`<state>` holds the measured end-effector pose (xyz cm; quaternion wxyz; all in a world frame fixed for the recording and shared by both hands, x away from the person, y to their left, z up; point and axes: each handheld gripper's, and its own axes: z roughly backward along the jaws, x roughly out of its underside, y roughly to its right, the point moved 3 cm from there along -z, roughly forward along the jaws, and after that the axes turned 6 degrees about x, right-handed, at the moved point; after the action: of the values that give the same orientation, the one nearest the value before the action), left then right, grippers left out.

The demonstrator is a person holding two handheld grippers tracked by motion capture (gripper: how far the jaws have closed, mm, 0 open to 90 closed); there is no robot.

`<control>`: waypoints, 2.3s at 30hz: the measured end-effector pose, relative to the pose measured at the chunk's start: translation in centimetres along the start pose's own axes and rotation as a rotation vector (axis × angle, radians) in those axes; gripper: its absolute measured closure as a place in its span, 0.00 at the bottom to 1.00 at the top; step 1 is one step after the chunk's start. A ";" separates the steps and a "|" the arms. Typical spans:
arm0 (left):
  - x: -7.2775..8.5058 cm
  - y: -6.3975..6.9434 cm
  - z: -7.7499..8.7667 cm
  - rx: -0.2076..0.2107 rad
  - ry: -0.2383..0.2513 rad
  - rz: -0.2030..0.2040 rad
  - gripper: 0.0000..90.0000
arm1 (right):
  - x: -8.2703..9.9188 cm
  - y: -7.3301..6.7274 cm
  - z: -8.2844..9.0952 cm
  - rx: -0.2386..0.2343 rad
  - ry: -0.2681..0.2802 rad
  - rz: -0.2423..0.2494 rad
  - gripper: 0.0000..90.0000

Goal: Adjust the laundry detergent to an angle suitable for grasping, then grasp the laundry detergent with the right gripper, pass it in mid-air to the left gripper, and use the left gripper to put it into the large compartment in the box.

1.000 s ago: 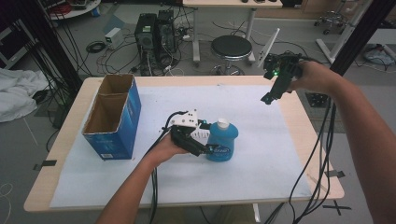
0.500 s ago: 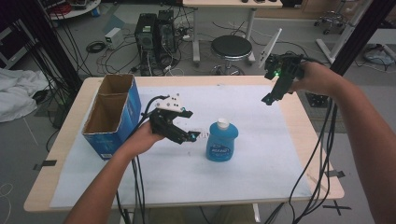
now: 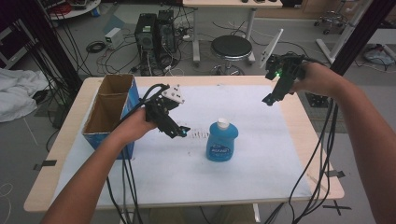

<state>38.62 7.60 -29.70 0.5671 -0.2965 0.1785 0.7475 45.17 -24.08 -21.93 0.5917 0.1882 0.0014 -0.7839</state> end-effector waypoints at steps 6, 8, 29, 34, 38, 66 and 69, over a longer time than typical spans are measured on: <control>-0.6 -0.7 1.0 0.028 -0.136 -0.017 0.02 | 0.1 0.0 0.0 -0.001 -0.003 -0.001 0.03; -0.7 -0.7 1.4 0.044 -0.179 -0.032 0.02 | 0.1 0.0 0.0 -0.002 -0.003 0.000 0.03; -0.2 -1.2 1.4 0.134 -0.355 -0.043 0.02 | -0.2 0.4 -1.1 -0.028 0.001 0.017 0.03; -0.2 -1.4 1.4 0.134 -0.354 -0.053 0.02 | -0.3 0.5 -1.4 -0.035 -0.011 0.007 0.03; -0.2 -1.4 1.4 0.140 -0.348 -0.058 0.02 | -0.3 0.5 -1.5 -0.038 -0.015 0.014 0.03; 0.0 -1.7 1.4 0.148 -0.336 -0.048 0.02 | 0.3 -0.3 -1.2 -0.036 0.002 0.012 0.03; -0.1 -1.8 1.3 0.150 -0.333 -0.052 0.02 | 0.5 -0.6 -1.4 -0.046 0.004 0.017 0.03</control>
<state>40.01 8.84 -28.52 0.6284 -0.1302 0.1297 0.7559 44.92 -24.07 -23.50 0.6024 0.1761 0.0187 -0.7783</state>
